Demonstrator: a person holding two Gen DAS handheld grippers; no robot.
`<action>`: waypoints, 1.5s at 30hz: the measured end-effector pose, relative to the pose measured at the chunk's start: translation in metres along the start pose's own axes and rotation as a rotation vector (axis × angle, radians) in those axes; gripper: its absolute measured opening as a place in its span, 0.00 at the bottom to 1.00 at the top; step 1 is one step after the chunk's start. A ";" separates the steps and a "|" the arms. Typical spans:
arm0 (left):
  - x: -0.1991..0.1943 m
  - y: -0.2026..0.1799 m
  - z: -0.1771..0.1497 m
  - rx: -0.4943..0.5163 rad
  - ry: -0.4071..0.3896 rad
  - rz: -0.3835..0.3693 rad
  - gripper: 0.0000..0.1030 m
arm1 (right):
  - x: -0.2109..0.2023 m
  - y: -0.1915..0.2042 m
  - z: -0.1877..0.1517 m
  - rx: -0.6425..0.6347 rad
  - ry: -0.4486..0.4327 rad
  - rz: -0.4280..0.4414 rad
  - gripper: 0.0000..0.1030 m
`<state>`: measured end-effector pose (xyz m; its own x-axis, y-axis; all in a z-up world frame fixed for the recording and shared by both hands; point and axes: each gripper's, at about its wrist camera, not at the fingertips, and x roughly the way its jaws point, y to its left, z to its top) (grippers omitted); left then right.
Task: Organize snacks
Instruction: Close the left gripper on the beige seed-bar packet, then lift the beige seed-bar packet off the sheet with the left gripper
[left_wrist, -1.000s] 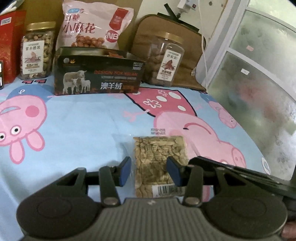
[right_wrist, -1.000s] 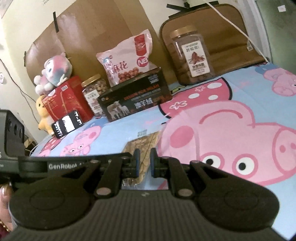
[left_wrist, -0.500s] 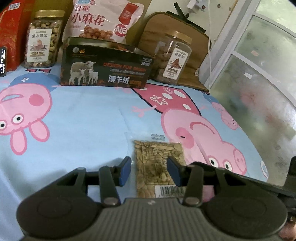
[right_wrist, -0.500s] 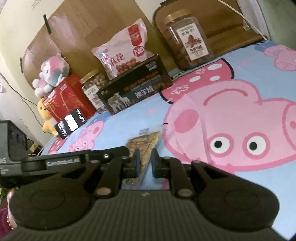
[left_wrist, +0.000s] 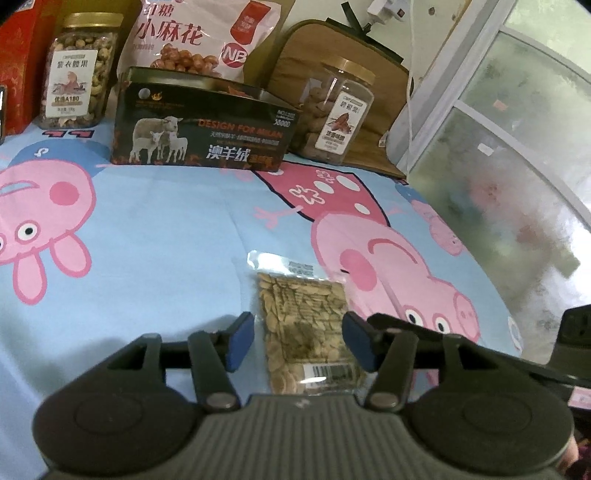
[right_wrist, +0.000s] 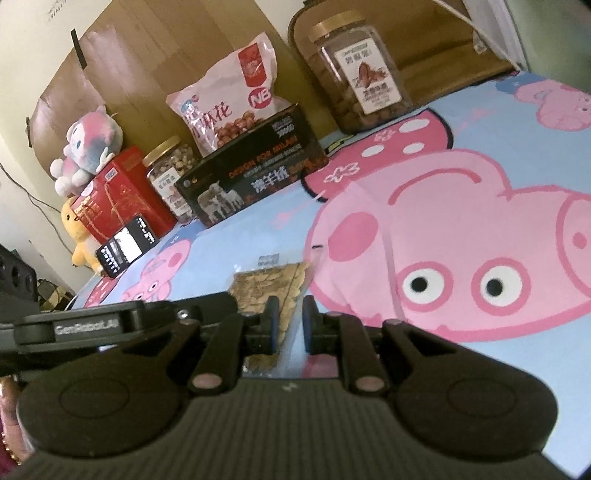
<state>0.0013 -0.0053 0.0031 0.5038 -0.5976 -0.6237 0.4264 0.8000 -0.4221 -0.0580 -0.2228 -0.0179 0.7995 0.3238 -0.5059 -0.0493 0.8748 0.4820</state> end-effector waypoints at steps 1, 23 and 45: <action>-0.001 0.001 0.000 -0.006 0.001 -0.005 0.53 | -0.001 0.000 0.000 -0.005 -0.004 -0.002 0.17; 0.005 0.010 0.003 -0.050 0.040 -0.103 0.60 | 0.009 -0.019 0.005 0.077 0.126 0.171 0.24; -0.015 0.011 0.018 -0.112 -0.050 -0.269 0.45 | 0.005 -0.007 0.009 0.126 0.055 0.385 0.26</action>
<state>0.0118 0.0112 0.0199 0.4214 -0.7889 -0.4473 0.4658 0.6115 -0.6396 -0.0480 -0.2305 -0.0175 0.7034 0.6410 -0.3073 -0.2622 0.6358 0.7260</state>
